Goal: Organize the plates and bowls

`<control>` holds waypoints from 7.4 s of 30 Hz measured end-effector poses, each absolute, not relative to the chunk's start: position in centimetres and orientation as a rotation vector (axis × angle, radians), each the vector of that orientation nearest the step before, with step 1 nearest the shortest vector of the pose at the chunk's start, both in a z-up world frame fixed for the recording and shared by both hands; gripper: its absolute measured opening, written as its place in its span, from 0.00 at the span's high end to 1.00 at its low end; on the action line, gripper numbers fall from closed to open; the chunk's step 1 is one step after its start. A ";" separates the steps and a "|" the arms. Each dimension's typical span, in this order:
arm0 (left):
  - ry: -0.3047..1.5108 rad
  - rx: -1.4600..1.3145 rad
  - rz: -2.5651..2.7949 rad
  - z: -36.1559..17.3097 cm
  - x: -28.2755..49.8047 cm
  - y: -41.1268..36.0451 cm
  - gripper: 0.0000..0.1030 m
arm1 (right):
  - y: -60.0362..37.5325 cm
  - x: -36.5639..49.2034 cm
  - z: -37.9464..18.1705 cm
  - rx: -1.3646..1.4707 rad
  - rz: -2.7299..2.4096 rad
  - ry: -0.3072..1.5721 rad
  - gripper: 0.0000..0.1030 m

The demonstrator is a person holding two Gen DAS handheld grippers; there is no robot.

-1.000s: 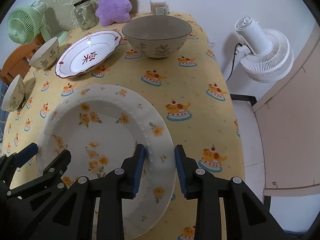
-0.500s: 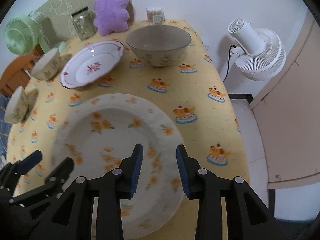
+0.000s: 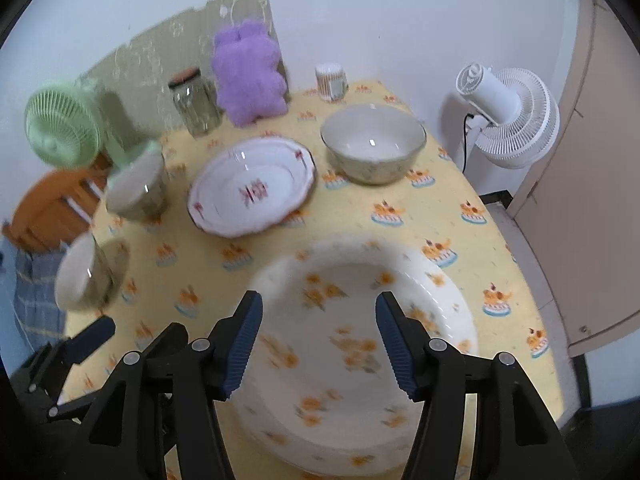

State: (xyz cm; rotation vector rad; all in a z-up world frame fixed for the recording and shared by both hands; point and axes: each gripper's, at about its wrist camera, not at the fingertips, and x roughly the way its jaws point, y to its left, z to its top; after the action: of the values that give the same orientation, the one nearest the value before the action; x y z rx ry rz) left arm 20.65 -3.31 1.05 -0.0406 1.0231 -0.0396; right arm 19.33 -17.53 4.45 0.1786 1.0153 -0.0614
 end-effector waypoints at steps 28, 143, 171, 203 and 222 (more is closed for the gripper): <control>1.060 -0.087 0.159 -6.8 36.6 -2.6 0.26 | -15.8 37.1 -3.5 0.121 -0.032 1.066 0.39; 1.192 -0.065 -0.168 -2.8 17.5 -7.0 0.39 | -19.5 16.5 1.3 0.078 -0.153 1.177 0.54; 1.223 -0.056 0.040 -5.6 20.4 -15.1 0.35 | -27.7 21.4 -2.4 0.025 0.018 1.251 0.52; 1.234 0.039 0.164 -5.7 19.9 -14.1 0.36 | -26.3 22.1 -1.7 -0.053 0.116 1.251 0.81; 1.249 0.028 0.156 -5.7 19.7 -14.4 0.31 | -26.8 21.5 -2.1 -0.037 0.145 1.194 0.81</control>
State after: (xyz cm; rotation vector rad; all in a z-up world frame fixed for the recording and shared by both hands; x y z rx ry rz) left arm 19.67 -14.37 -5.69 0.0276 1.2487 0.1564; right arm 21.49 -26.77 -2.06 -0.0367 1.1938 0.1448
